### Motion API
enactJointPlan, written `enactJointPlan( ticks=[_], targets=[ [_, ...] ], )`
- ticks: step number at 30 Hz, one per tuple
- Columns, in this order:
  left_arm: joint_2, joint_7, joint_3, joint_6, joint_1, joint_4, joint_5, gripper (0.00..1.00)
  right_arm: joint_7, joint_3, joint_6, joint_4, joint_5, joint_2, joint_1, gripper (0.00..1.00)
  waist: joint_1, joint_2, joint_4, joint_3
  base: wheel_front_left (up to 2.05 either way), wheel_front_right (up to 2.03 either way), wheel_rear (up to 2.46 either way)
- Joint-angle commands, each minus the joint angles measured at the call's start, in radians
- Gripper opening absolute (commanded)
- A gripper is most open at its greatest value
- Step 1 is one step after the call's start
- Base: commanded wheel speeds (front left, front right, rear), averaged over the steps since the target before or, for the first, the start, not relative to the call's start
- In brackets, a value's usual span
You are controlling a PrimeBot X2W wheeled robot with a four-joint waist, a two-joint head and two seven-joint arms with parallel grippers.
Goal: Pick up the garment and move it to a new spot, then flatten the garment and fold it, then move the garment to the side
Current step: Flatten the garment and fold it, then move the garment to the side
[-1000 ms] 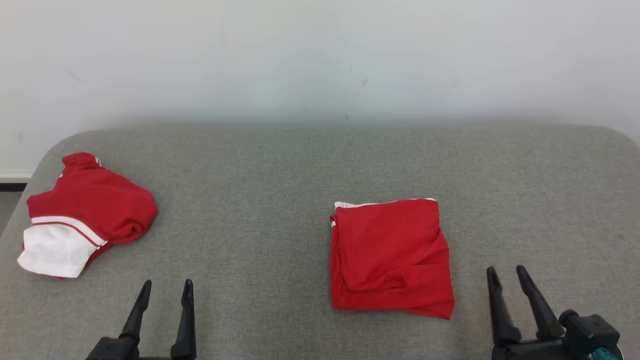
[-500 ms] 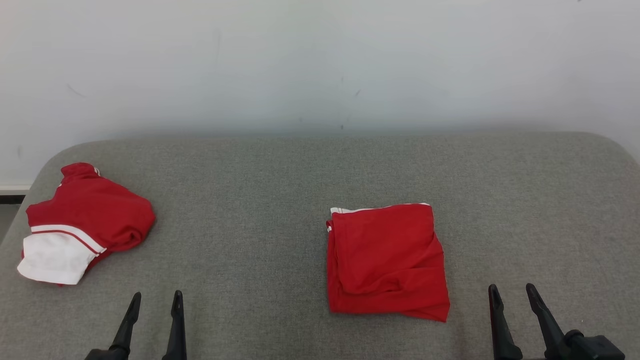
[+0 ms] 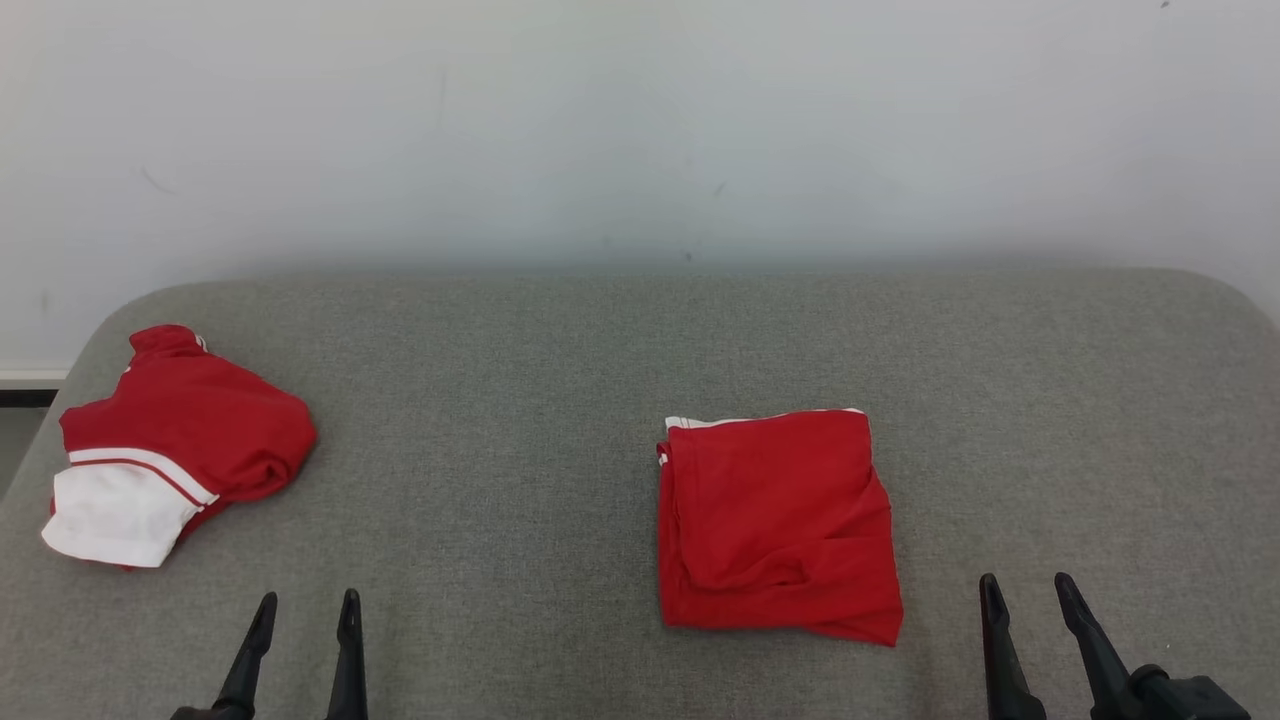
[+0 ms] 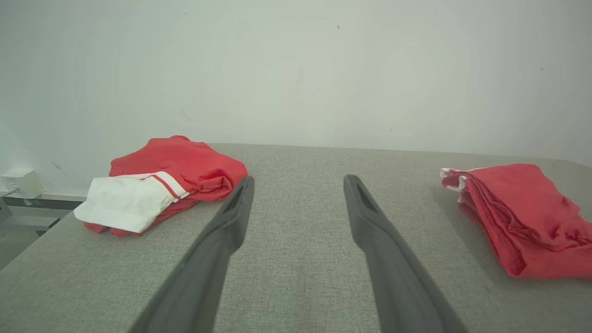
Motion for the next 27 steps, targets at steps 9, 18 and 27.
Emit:
enactJointPlan(
  ticks=[9,18,27],
  targets=[
    [0.001,-0.003,-0.003,0.010,0.016,-0.009,0.010,1.00,0.000,-0.003,-0.002,0.008,-0.016,0.003,0.003,1.00,0.0000,0.0000,0.003,-0.001,0.00,0.00,0.00],
    [0.001,-0.003,-0.007,0.013,0.015,-0.005,0.008,1.00,0.000,0.013,-0.002,0.023,-0.011,-0.005,-0.004,1.00,0.0000,0.0000,0.008,0.000,0.00,0.00,0.00],
    [-0.007,-0.003,-0.018,0.012,-0.008,-0.003,0.003,1.00,0.020,0.036,-0.002,0.083,0.004,-0.042,-0.123,1.00,0.0000,0.0000,0.025,0.022,0.00,0.00,0.00]
  ],
)
